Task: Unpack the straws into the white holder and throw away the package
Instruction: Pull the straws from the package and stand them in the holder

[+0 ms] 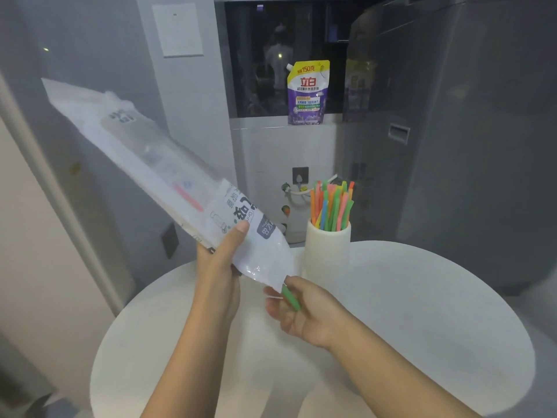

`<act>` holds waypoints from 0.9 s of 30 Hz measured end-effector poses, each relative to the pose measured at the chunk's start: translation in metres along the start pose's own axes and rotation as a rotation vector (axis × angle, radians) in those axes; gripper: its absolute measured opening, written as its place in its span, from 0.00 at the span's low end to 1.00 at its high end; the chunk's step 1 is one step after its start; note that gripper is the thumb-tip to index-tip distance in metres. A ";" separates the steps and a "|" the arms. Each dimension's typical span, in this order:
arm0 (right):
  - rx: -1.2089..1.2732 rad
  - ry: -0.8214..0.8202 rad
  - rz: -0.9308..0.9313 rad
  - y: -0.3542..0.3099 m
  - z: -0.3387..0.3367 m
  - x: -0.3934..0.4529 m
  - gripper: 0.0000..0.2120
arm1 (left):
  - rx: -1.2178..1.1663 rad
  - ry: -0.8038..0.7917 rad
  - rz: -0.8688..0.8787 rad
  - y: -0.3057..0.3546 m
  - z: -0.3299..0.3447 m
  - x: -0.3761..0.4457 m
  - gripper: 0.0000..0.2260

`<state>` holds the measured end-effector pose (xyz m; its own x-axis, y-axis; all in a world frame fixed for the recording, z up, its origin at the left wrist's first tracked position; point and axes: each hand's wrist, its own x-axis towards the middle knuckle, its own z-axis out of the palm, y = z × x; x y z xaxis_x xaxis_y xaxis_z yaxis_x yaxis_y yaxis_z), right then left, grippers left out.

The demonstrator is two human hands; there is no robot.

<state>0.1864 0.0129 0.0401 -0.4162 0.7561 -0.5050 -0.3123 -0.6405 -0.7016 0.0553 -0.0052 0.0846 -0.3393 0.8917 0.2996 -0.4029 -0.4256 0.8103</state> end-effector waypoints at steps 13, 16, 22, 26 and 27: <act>0.024 0.083 -0.208 -0.016 -0.011 -0.005 0.03 | -0.205 0.088 -0.067 0.002 -0.027 0.014 0.21; -0.044 0.140 -0.361 -0.019 -0.015 -0.009 0.01 | -0.261 0.129 -0.088 0.001 -0.035 0.016 0.16; 0.133 0.099 -0.633 -0.025 -0.019 -0.021 0.02 | -0.448 0.268 -0.197 -0.014 -0.031 0.014 0.15; 0.348 -0.065 -0.593 -0.034 -0.018 -0.026 0.09 | -0.458 0.267 -0.237 -0.024 -0.018 0.010 0.13; 0.299 -0.067 -0.639 -0.036 -0.019 -0.027 0.11 | -0.467 0.265 -0.250 -0.026 -0.016 0.010 0.13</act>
<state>0.2249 0.0175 0.0695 -0.1221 0.9925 -0.0021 -0.7300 -0.0912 -0.6773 0.0488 0.0119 0.0583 -0.3620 0.9305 -0.0567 -0.8092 -0.2834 0.5146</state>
